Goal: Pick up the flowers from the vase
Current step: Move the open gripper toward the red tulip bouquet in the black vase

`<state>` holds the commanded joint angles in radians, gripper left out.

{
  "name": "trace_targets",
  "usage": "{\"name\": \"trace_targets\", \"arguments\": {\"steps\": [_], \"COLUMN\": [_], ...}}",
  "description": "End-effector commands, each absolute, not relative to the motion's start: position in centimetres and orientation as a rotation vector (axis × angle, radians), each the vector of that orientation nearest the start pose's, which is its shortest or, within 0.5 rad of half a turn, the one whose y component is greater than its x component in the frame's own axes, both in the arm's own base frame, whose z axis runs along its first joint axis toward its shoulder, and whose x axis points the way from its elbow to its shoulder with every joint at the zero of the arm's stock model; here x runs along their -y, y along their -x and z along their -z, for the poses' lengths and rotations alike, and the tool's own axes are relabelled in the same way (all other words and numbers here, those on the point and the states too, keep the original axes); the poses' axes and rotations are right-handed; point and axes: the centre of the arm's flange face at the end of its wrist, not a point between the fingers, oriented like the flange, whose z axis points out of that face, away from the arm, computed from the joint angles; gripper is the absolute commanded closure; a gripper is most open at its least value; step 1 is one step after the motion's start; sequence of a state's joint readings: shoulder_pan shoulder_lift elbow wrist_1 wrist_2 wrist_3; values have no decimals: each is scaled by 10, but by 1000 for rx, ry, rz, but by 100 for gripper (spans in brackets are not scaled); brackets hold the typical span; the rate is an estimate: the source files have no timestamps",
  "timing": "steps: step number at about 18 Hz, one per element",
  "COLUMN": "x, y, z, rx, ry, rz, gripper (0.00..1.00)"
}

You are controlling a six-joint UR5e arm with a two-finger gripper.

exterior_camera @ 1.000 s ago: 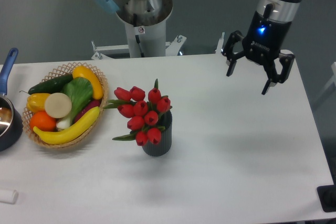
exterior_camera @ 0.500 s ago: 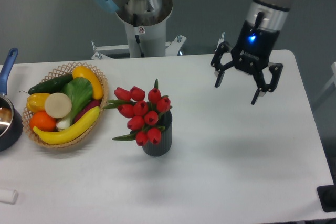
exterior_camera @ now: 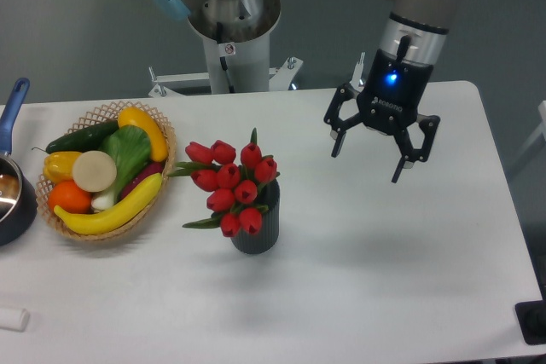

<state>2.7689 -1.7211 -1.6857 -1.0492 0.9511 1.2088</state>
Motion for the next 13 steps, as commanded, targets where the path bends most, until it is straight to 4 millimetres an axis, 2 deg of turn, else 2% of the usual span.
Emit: {"name": "trace_targets", "arguments": {"steps": [4,8,13], "x": [-382,-378,-376], "y": [447,439,428], "z": [-418,-400,-395], "rx": [-129,-180,-184], "ry": [2475,2482,2483], "rz": [4,22,41], "gripper": [0,0,0]}}
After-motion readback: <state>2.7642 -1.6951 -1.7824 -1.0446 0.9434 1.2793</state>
